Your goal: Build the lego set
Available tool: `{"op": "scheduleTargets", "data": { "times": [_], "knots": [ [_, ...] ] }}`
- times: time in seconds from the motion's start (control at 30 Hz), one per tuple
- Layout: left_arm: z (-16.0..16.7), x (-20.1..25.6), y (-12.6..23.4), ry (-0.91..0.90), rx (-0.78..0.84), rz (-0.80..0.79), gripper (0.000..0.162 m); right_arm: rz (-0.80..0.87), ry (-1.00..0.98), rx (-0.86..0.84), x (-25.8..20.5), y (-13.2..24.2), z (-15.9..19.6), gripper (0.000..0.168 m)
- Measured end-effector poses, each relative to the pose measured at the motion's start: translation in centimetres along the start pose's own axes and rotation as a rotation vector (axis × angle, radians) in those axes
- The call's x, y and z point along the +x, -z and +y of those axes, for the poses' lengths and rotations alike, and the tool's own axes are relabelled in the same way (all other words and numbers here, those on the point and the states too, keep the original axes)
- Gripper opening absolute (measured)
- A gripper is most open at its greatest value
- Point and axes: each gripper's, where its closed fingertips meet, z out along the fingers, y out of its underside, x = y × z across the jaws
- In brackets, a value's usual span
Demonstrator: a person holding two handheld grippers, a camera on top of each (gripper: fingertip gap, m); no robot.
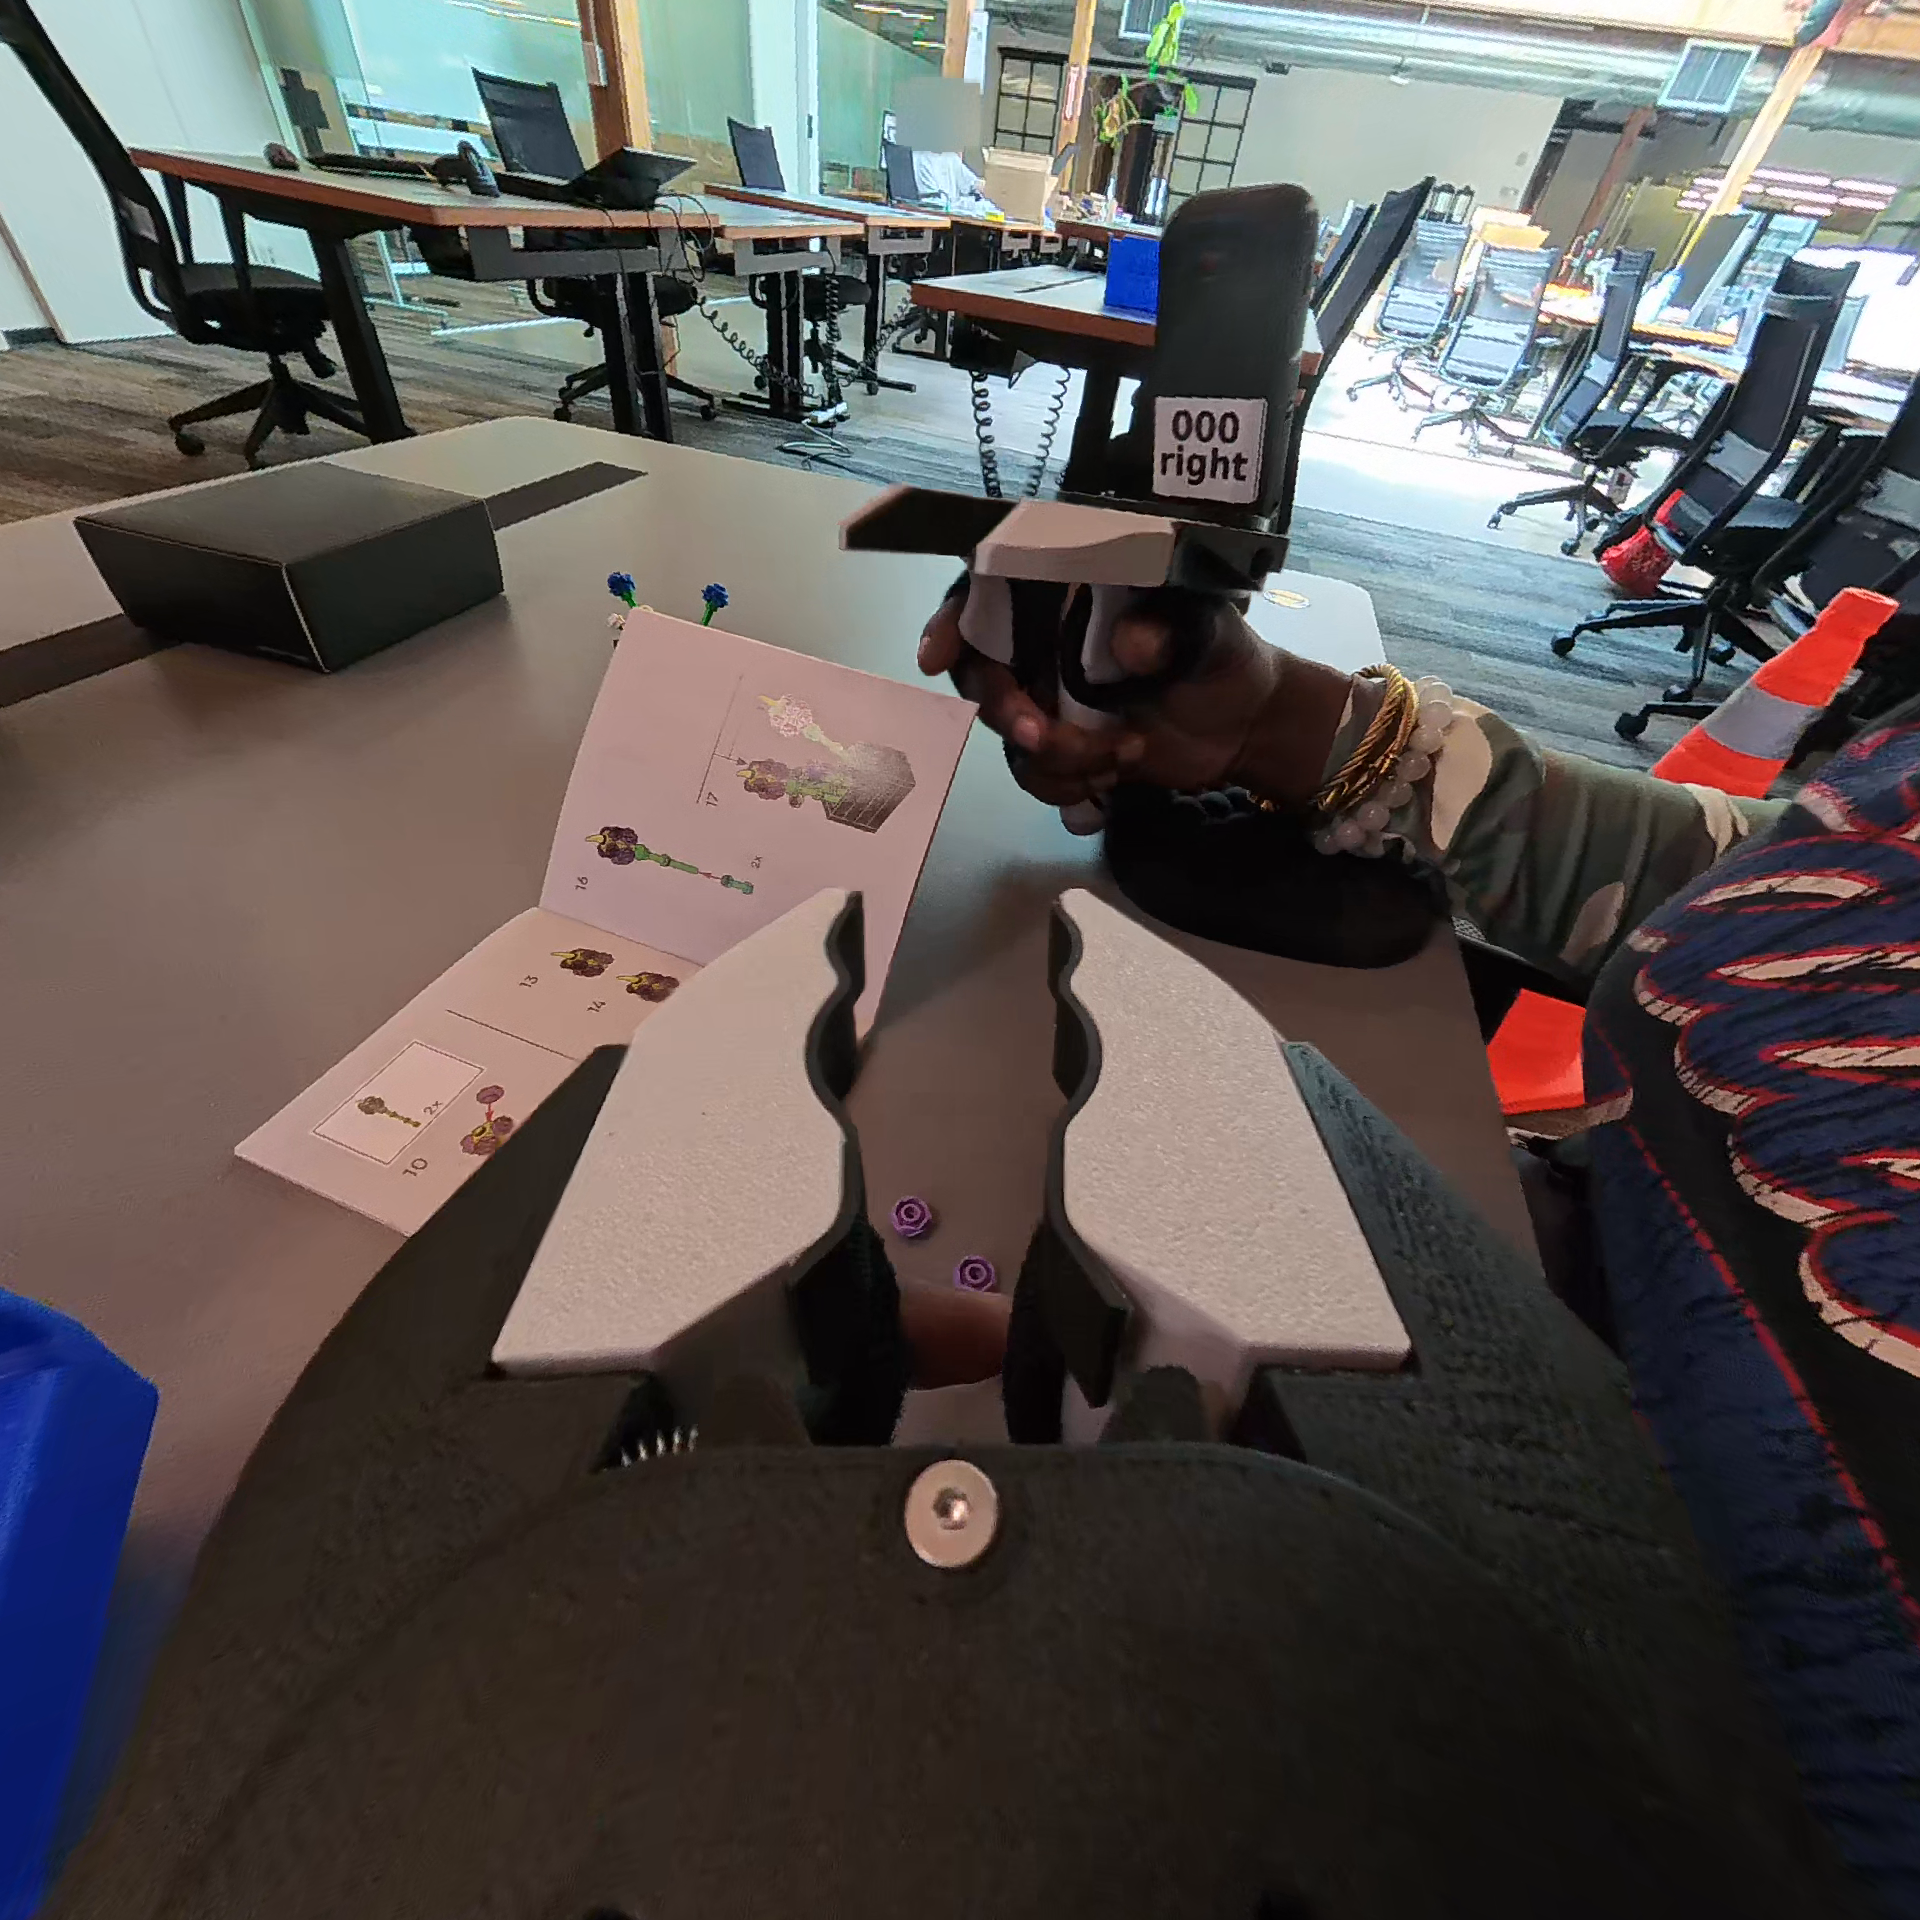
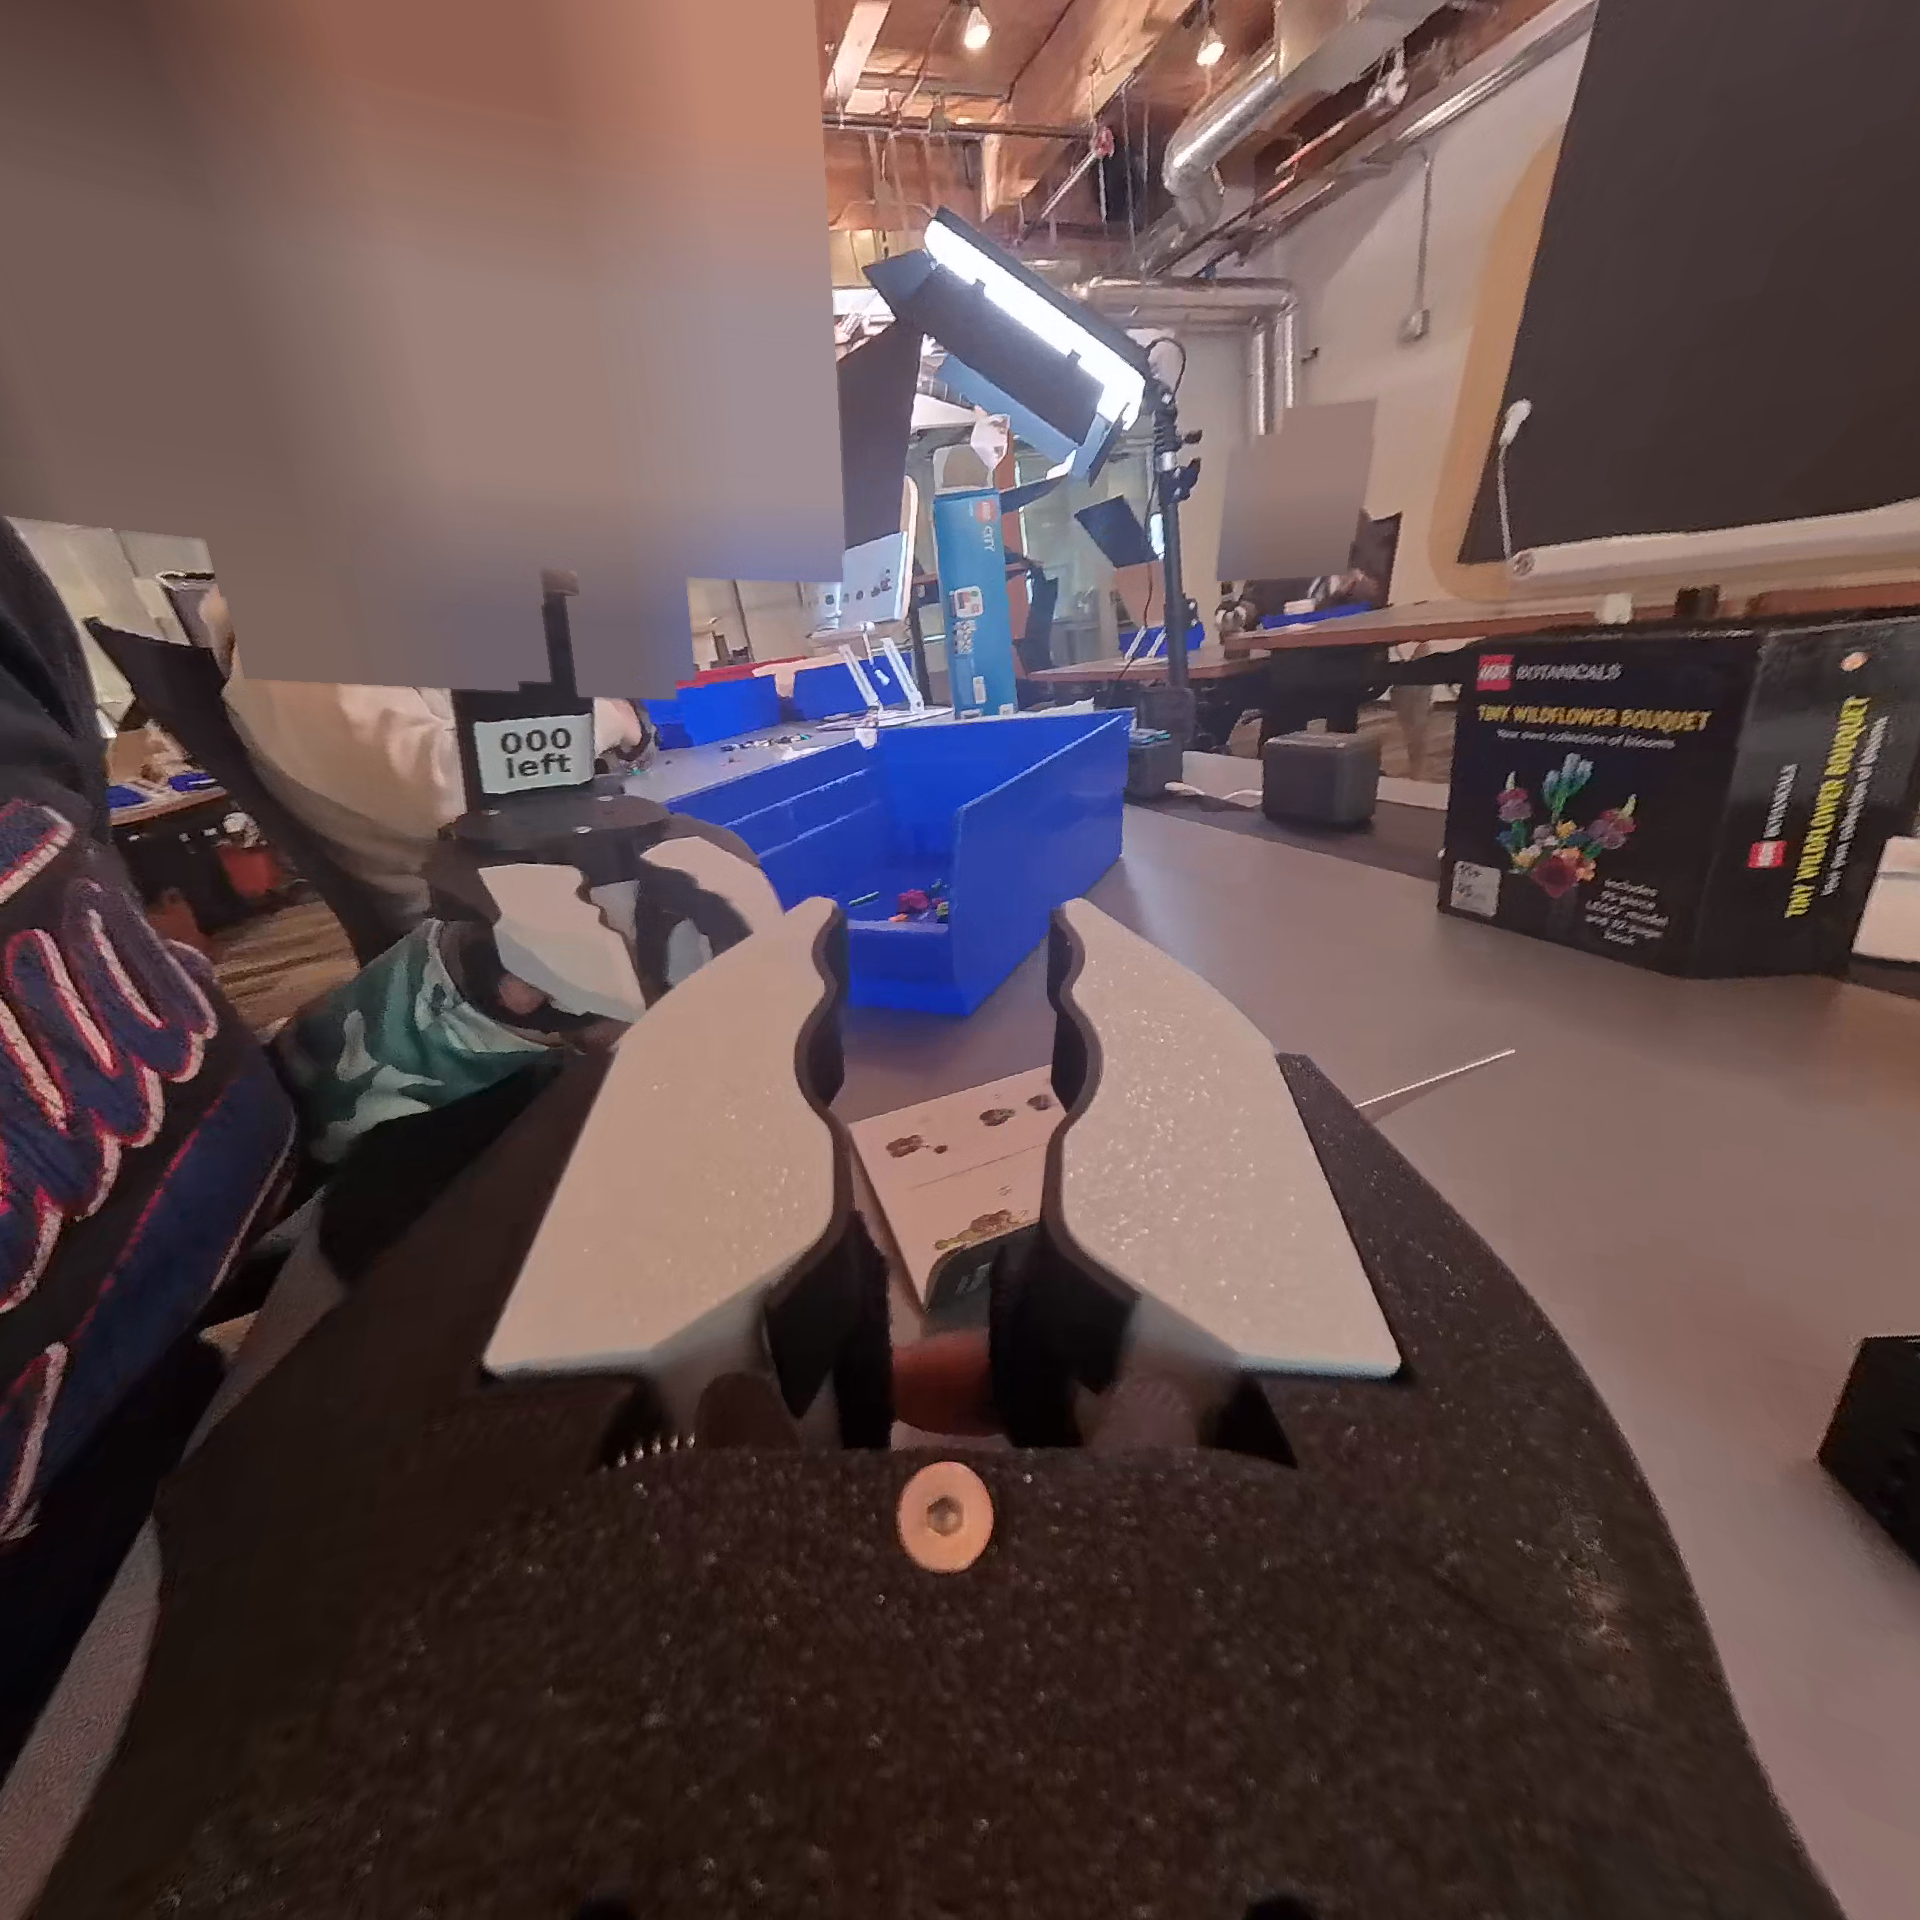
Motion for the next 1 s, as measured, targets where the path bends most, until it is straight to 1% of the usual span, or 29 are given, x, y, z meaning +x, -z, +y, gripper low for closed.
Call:
{"op": "scheduleTargets", "data": {
  "times": [0.07, 0.1, 0.13, 0.2, 0.23, 0.27, 0.37, 0.47, 0.5, 0.53, 0.63, 0.7, 0.73, 0.8, 0.87, 1.0],
  "knots": [
    [0.0, 0.3, 0.0, -0.012, 0.002, 0.015, 0.025, 0.035, 0.021, 0.032, 0.5, 0.3, -0.6, 0.034],
    [-0.1, 0.3, 0.0, -0.015, 0.004, 0.018, 0.02, 0.052, 0.029, 0.05, 0.7, 0.5, -0.9, 0.028],
    [-0.1, 0.3, 0.1, -0.014, 0.008, 0.018, 0.015, 0.05, 0.036, 0.057, 0.7, 0.7, -1.0, 0.006],
    [-0.2, 0.3, 0.2, -0.004, 0.017, 0.02, 0.007, 0.024, 0.025, 0.048, 0.4, 0.8, -1.0, 0.001],
    [-0.3, 0.2, 0.2, 0.005, 0.024, 0.021, 0.002, 0.01, 0.017, 0.042, 0.2, 0.7, -1.0, 0.001],
    [-0.3, 0.2, 0.3, 0.013, 0.031, 0.022, 0.0, 0.002, 0.014, 0.035, 0.1, 0.6, -0.8, 0.001],
    [-0.6, -0.1, 0.6, 0.029, 0.055, 0.012, 0.0, 0.017, 0.032, 0.007, 0.2, 0.3, -0.3, 0.004],
    [-0.7, -0.3, 0.6, 0.038, 0.058, 0.003, 0.001, 0.018, 0.03, -0.005, 0.2, 0.1, 0.1, 0.012],
    [-0.6, -0.3, 0.6, 0.039, 0.055, 0.001, 0.003, 0.005, 0.033, -0.007, 0.0, 0.1, 0.1, 0.006],
    [-0.6, -0.3, 0.5, 0.039, 0.051, 0.0, 0.008, -0.017, 0.035, -0.004, -0.3, 0.1, 0.0, 0.003],
    [-0.3, -0.3, 0.4, 0.036, 0.029, -0.002, 0.018, -0.035, 0.036, -0.003, -0.7, 0.0, 0.0, 0.003],
    [-0.1, -0.1, 0.2, 0.028, 0.014, 0.006, 0.02, -0.019, 0.036, 0.001, -0.4, 0.0, -0.1, 0.007],
    [-0.1, 0.1, 0.2, 0.02, 0.01, 0.014, 0.017, -0.011, 0.035, 0.007, -0.3, 0.0, -0.1, 0.008],
    [-0.1, 0.5, 0.2, -0.002, 0.012, 0.031, 0.001, -0.034, 0.033, 0.012, -0.7, 0.1, -0.2, 0.002],
    [-0.3, 0.4, 0.3, -0.012, 0.021, 0.016, 0.0, -0.047, 0.04, 0.002, -0.9, 0.0, -0.2, 0.002],
    [-1.1, -1.3, 0.9, 0.052, 0.088, -0.088, 0.0, 0.019, 0.078, 0.002, -0.2, -0.1, -0.1, 0.007]
  ]
}}
